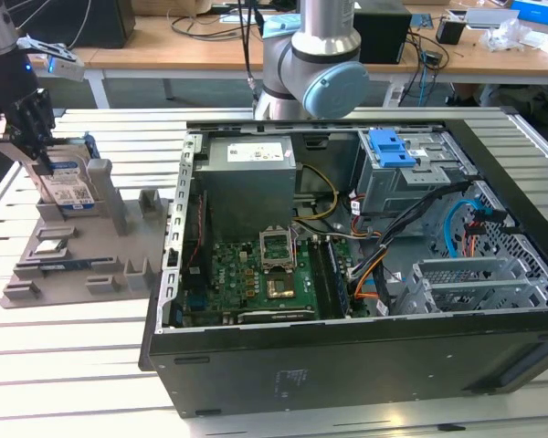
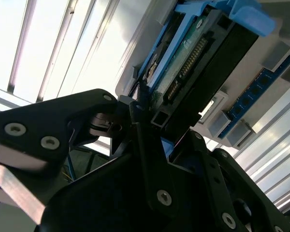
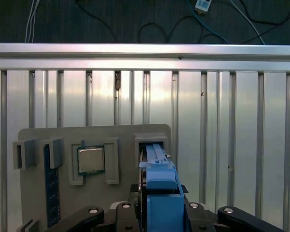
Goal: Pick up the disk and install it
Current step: 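Pick up the disk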
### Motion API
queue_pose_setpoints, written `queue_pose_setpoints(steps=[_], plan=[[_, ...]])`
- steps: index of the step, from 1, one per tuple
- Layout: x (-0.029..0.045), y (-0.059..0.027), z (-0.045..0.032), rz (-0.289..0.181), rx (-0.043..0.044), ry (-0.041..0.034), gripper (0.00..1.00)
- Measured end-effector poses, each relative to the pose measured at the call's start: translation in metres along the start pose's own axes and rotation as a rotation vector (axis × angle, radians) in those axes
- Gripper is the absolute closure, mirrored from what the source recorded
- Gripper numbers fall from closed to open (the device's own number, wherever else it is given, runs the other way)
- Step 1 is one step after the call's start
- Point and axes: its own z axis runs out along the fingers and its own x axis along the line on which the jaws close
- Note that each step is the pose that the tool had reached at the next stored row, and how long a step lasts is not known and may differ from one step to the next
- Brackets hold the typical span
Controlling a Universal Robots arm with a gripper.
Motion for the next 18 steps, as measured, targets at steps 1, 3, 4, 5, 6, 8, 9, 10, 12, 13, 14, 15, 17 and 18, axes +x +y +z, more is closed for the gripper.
queue_pose_setpoints(steps=[1, 3, 4, 5, 6, 8, 9, 10, 12, 13, 14, 15, 17, 18], plan=[[0.0, 0.0, 0.0, 0.0, 0.0001, 0.0, 0.63], [0.0, -0.0001, -0.0008, 0.0, 0.0001, 0.0, 0.63], [0.0, 0.0, -0.0016, 0.0, 0.0001, 0.0001, 0.63], [0.0, -0.0001, -0.0018, 0.0, 0.0003, 0.0, 0.63], [0.0, 0.0, -0.0026, 0.0, 0.0, 0.0, 0.63], [0.0001, 0.0, -0.0047, 0.0, 0.0001, 0.0001, 0.63], [0.0001, 0.0, -0.0073, 0.0, 0.0001, 0.0, 0.63], [0.0001, 0.0, -0.0092, 0.0, 0.0001, 0.0, 0.63], [0.0002, 0.0, -0.0136, 0.0, 0.0, 0.0001, 0.63], [0.0002, 0.0, -0.0147, 0.0, 0.0001, 0.0, 0.63], [0.0002, 0.0, -0.0169, 0.0, 0.0, 0.0001, 0.63], [0.0002, 0.0, -0.0184, 0.0, -0.0001, 0.0001, 0.63], [0.0002, 0.0, -0.0214, 0.0, 0.0001, 0.0, 0.63], [0.0002, 0.0, -0.0226, 0.0, 0.0001, 0.0001, 0.63]])
